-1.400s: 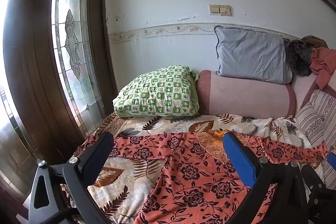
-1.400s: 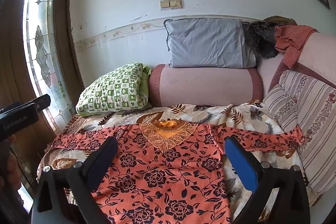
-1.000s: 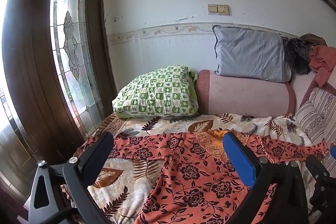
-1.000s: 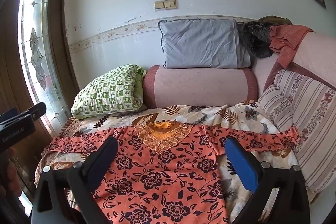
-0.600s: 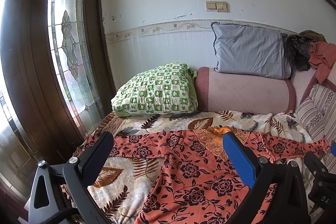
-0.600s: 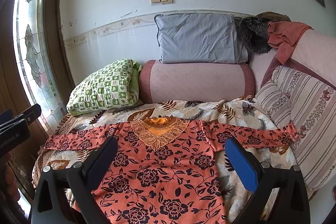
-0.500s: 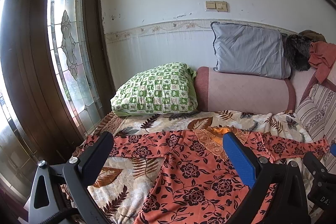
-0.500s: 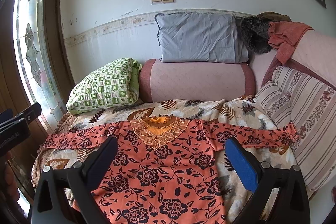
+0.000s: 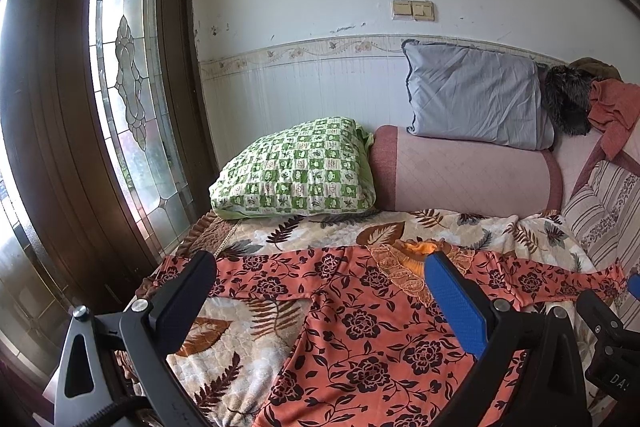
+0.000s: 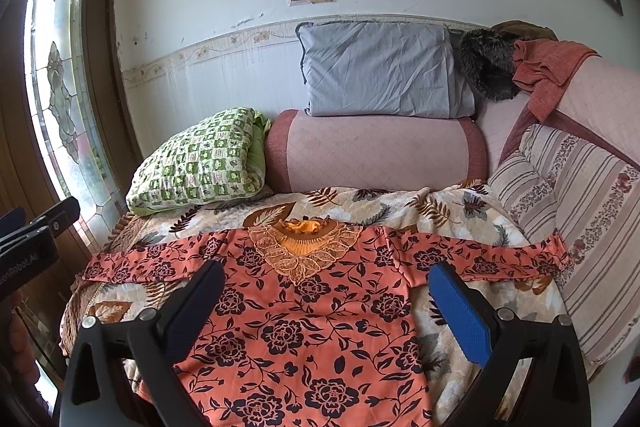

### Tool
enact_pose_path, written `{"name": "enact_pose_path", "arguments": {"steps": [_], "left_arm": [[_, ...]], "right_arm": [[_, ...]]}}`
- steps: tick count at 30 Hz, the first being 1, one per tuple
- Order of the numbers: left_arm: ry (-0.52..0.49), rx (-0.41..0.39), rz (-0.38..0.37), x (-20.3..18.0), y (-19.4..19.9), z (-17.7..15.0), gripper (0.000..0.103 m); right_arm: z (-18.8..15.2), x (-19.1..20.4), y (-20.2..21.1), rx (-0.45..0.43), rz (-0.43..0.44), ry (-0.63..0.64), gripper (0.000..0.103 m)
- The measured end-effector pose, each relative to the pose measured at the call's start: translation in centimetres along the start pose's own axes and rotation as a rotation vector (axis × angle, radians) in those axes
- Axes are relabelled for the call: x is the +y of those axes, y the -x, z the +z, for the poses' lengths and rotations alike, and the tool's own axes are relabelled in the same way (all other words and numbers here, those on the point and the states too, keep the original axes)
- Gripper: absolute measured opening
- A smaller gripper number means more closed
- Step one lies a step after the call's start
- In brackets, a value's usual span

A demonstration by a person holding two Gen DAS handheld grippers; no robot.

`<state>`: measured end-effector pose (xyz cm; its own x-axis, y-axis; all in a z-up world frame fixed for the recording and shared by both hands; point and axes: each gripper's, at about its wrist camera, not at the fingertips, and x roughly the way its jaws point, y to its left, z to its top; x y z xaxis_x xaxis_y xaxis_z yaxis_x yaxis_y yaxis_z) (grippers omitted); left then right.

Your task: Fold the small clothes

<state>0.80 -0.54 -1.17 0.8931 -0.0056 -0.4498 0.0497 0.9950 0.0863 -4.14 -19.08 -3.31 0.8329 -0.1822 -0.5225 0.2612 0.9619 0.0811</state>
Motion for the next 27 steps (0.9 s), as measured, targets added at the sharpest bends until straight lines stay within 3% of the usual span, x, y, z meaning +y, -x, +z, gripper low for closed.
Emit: {"name": "enact_pose_path", "arguments": {"steps": [27], "left_arm": [[0.009,0.017,-0.010,0.46,-0.80,-0.61,0.103]], "right_arm": [[-0.21,0.15,-0.77,0.017,-0.012,0.006,0.103]]}}
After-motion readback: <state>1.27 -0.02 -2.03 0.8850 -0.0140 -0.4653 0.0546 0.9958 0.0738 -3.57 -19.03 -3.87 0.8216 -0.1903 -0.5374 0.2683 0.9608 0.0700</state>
